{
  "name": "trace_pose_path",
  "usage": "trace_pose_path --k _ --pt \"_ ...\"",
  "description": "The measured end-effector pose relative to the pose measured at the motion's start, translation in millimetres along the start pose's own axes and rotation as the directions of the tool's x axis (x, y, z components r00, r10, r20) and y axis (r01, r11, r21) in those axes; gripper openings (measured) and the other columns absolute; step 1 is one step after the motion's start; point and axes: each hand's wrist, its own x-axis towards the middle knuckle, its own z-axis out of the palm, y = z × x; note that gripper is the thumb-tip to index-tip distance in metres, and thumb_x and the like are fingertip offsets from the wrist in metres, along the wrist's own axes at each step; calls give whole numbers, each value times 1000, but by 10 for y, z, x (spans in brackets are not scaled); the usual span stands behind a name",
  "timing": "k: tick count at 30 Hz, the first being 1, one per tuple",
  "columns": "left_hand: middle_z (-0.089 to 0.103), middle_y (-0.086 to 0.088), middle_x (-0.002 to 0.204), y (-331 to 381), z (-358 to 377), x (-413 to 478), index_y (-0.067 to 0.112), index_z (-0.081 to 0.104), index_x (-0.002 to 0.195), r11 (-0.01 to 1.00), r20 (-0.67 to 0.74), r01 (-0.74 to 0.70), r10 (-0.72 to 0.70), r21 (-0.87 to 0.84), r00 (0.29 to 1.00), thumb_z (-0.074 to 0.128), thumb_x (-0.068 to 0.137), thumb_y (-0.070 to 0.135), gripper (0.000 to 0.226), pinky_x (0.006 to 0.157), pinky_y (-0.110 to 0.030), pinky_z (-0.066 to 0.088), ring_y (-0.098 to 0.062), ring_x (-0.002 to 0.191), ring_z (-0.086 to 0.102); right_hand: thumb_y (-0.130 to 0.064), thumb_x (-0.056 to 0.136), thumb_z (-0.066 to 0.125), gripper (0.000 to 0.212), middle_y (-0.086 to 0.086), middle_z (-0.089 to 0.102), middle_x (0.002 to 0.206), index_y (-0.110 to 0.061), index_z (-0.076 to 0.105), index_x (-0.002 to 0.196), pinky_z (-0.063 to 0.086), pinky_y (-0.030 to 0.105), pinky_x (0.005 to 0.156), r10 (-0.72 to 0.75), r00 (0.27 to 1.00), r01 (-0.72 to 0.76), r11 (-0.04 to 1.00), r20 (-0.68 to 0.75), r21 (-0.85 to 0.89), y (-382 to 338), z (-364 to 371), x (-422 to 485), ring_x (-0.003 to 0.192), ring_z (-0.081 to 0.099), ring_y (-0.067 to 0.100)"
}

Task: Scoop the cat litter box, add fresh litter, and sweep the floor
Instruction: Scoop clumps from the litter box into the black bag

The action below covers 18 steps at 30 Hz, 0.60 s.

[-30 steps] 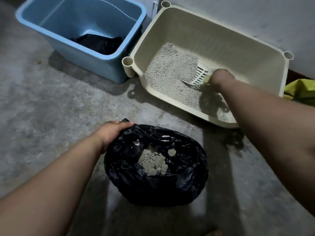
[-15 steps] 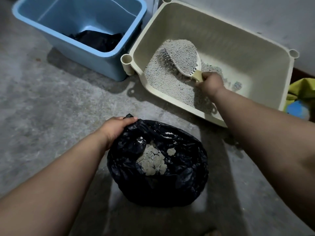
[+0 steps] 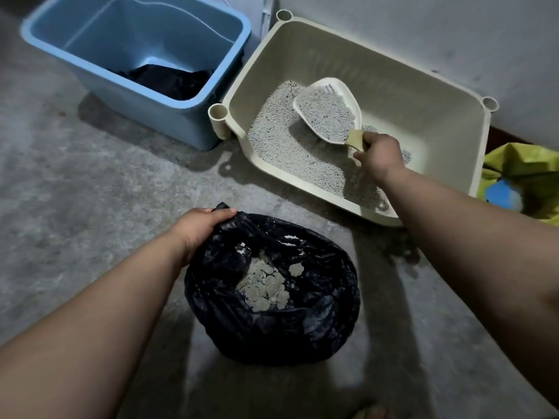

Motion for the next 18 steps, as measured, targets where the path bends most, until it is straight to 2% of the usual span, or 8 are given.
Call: trace_pose_path --k 2,4,6,9,13,14,16,18 --pt "70 -21 97 1 -16 2 2 62 113 1000 -14 -12 12 3 1000 70 81 31 44 66 -31 58 -30 75 68 -2 86 62 44 4 63 106 -12 59 128 32 18 76 -9 1000 9 999 18 -43 5 -41 -9 94 53 15" --pt "71 -21 98 -1 -23 3 2 61 115 1000 -18 -18 18 8 1000 71 80 32 47 73 -34 57 -31 80 69 -5 86 64 41 10 65 114 -11 60 126 33 21 76 -8 1000 9 996 5 -85 26 -89 2 100 58 23" --pt "71 -19 96 3 -19 -6 3 61 114 1000 -14 -24 25 9 1000 70 80 31 45 70 -31 57 -29 75 68 -5 85 65 38 14 65 113 -10 62 123 35 23 77 -1 1000 4 991 24 -135 51 -137 -1 103 59 28" --pt "71 -17 90 -6 -14 -5 2 62 113 999 -13 -34 34 17 999 70 80 32 45 68 -30 57 -26 70 68 -4 85 64 31 11 60 94 -4 65 116 34 25 74 20 999 -15 986 29 -165 88 -199 -25 88 54 24" --pt "71 -19 95 -16 -11 13 1 58 121 998 -25 -52 53 33 998 72 78 33 56 82 -37 55 -29 77 69 -3 84 65 25 7 54 87 -3 66 109 32 25 70 27 998 -15 975 50 -220 129 -278 -71 80 49 21" --pt "71 -19 96 -11 -11 8 2 57 123 998 -21 -55 55 33 998 73 77 34 58 83 -38 55 -30 78 69 -3 84 64 21 8 55 86 -4 67 105 32 25 70 30 998 -19 975 48 -223 129 -300 -88 79 49 22" --pt "71 -17 97 -6 6 4 4 56 125 998 -15 -57 58 35 998 74 75 36 62 84 -38 55 -30 81 69 -3 84 63 6 10 54 82 -8 63 80 32 25 67 41 998 -25 959 53 -283 139 -349 -111 77 48 24" --pt "71 -17 95 4 36 -13 3 59 120 997 -15 -64 64 41 998 73 76 34 55 83 -37 55 -30 80 69 -3 84 61 28 10 50 71 -15 48 63 29 25 64 43 997 -20 946 65 -324 168 -370 -109 74 46 24"
